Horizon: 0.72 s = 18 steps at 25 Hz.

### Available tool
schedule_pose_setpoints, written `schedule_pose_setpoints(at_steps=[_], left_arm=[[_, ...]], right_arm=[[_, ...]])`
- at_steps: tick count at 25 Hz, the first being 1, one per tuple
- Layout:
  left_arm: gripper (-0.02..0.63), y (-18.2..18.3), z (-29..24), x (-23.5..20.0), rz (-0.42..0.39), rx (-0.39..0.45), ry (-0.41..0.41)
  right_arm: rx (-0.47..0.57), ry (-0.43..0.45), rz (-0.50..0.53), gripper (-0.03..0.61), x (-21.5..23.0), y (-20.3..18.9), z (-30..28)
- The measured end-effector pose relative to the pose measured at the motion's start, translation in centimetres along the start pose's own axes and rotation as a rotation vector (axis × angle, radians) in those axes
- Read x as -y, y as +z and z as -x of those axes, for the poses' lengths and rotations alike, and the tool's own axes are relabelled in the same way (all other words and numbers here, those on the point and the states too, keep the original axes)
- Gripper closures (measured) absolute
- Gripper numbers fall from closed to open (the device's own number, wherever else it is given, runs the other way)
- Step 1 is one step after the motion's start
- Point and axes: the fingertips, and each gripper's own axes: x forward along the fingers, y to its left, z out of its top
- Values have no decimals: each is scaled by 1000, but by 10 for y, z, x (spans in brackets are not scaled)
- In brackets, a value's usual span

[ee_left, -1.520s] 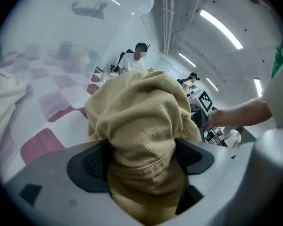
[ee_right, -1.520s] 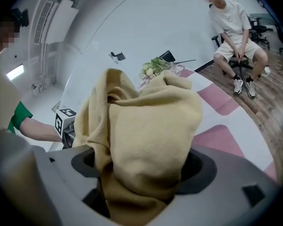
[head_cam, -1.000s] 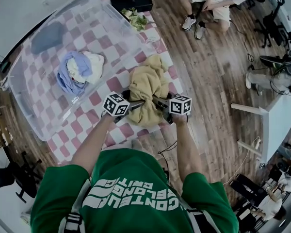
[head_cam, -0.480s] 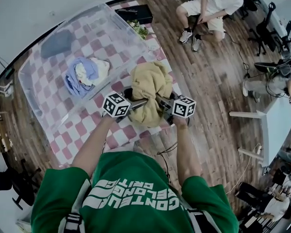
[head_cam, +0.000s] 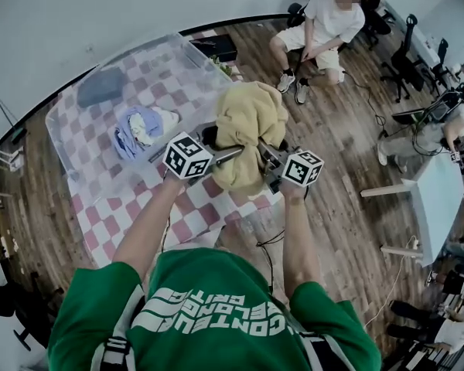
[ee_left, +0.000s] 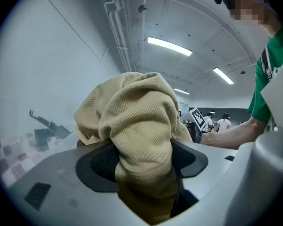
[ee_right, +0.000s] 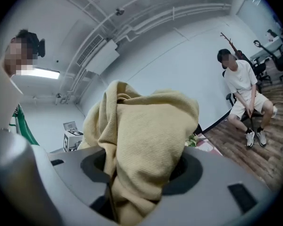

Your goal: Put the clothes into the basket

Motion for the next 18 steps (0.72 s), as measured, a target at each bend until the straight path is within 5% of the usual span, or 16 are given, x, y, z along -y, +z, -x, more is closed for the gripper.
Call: schedule_pose_setpoints(at_steps=[18], left_arm=[[288, 177, 74, 60, -299, 212, 27]], right_arm=[[284, 88, 228, 318, -133, 156, 20]])
